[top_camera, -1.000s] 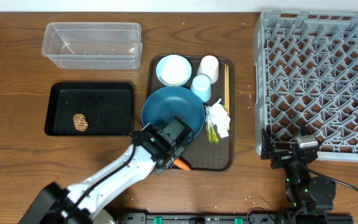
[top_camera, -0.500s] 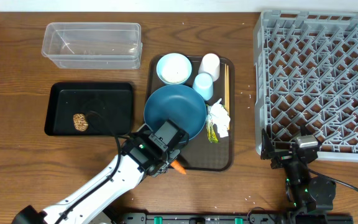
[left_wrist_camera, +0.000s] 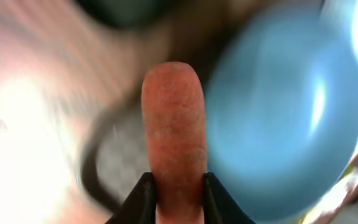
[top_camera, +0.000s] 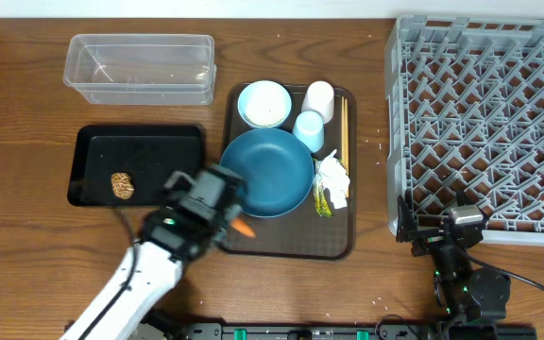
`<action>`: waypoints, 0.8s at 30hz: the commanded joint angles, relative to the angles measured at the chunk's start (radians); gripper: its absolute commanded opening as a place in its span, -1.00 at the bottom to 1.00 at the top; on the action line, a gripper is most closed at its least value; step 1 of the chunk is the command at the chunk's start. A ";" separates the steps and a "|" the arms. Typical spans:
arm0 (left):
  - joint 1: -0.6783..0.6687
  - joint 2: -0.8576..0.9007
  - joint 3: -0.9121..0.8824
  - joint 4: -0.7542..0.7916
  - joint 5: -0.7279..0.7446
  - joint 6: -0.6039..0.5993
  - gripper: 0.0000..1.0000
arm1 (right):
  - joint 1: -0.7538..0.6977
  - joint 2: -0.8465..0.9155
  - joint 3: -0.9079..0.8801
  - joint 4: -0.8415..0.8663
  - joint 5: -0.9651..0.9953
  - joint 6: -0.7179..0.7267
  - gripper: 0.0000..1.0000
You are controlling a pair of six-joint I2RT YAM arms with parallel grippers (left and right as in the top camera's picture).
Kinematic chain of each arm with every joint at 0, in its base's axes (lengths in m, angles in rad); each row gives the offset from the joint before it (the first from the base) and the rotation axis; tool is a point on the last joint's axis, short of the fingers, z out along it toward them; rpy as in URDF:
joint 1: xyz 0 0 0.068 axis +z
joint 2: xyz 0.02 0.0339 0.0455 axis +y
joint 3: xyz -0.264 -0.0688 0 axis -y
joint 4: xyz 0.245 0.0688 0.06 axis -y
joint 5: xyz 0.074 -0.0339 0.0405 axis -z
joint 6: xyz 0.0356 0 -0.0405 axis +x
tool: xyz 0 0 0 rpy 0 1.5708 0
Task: Sort waste into correct bins and load items into the dishwasher rack
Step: 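Grasp the carrot and carry it to the black tray, then release the carrot onto the black tray and withdraw left gripper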
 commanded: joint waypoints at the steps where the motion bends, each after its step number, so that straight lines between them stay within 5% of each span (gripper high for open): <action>1: 0.135 -0.023 -0.003 0.055 -0.113 0.161 -0.63 | -0.015 -0.002 -0.002 -0.003 -0.005 -0.011 0.98; 7: 0.358 0.027 -0.004 0.315 -0.122 0.410 -0.63 | -0.015 -0.002 -0.002 -0.003 -0.005 -0.011 0.99; 18: 0.559 0.250 -0.004 0.453 -0.122 0.414 -0.63 | -0.015 -0.001 -0.002 -0.003 -0.005 -0.011 0.98; 22: 0.594 0.269 -0.004 0.452 -0.122 0.414 0.11 | -0.015 -0.002 -0.002 -0.003 -0.005 -0.011 0.99; 24: 0.600 0.265 -0.004 0.452 -0.122 0.414 0.33 | -0.015 -0.002 -0.002 -0.003 -0.005 -0.011 0.98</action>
